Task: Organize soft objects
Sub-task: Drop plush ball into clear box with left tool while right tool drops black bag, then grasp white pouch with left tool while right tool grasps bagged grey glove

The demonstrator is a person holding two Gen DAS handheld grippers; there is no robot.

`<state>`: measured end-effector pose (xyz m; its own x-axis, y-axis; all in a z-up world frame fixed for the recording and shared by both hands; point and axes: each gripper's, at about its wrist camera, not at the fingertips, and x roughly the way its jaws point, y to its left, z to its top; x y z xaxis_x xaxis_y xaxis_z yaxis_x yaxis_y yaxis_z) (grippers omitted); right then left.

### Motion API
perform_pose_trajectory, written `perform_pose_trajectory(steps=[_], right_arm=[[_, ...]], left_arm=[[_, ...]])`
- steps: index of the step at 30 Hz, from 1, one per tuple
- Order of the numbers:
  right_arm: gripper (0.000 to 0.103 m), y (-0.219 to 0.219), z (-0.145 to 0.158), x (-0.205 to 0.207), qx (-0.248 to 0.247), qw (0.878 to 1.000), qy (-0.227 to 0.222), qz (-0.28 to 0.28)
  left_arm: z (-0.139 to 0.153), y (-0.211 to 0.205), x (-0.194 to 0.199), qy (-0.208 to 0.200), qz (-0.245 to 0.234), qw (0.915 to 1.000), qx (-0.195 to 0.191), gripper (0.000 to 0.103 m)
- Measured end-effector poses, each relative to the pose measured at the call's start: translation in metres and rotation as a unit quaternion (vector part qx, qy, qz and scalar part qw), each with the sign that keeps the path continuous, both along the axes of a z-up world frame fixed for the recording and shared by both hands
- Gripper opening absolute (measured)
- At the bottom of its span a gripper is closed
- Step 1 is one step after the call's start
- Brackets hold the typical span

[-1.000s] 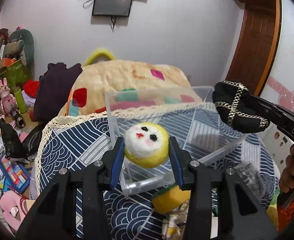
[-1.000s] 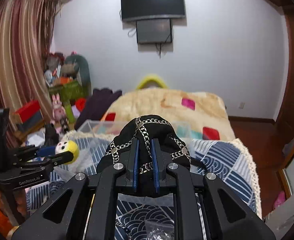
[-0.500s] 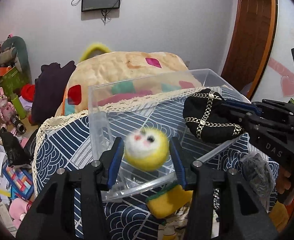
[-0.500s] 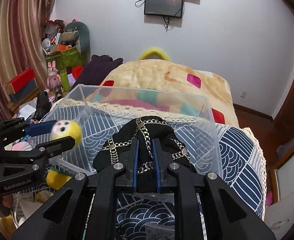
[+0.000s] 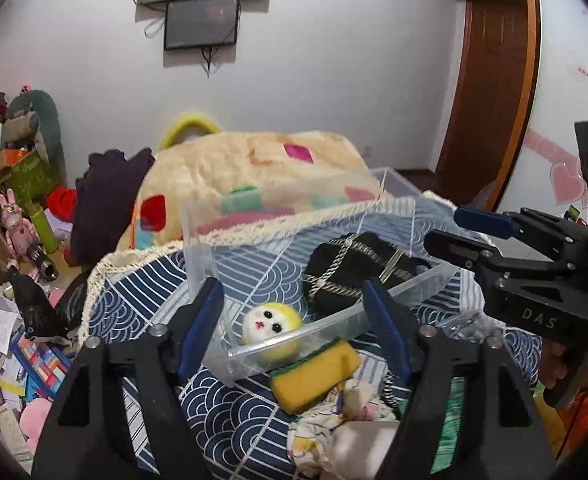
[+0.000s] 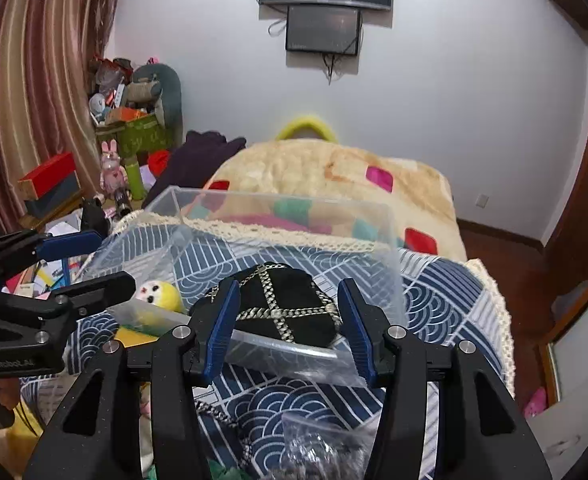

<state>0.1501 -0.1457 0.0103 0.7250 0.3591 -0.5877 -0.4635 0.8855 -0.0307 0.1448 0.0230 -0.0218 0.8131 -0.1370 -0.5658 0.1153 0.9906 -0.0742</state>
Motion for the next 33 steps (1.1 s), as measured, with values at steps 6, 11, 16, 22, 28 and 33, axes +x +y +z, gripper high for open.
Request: perform_pose_trajectory(steps=[6, 11, 16, 22, 28, 33], right_arm=[[0.066, -0.02, 0.02, -0.026, 0.033, 0.999, -0.036, -0.001], [0.071, -0.035, 0.02, -0.047, 0.04, 0.998, -0.053, -0.007], [0.071, -0.048, 0.003, -0.061, 0.033, 0.998, -0.045, -0.02], [0.071, -0.057, -0.031, -0.061, 0.021, 0.999, 0.0, -0.032], [0.071, -0.07, -0.066, -0.066, 0.014, 0.998, 0.043, -0.042], [0.071, -0.073, -0.081, -0.065, 0.014, 0.997, 0.068, -0.041]], left_arm=[[0.015, -0.008, -0.031, -0.039, 0.01, 0.9992, 0.006, 0.1], [0.01, -0.019, -0.054, -0.044, 0.003, 0.999, 0.01, 0.102], [-0.014, -0.03, -0.067, -0.011, -0.006, 0.9999, 0.002, 0.103], [-0.055, -0.033, -0.068, 0.025, 0.005, 0.9995, 0.019, 0.103], [-0.087, -0.018, -0.07, 0.058, 0.03, 0.9977, 0.018, 0.103], [-0.094, -0.01, -0.084, 0.04, 0.045, 0.998, 0.019, 0.103]])
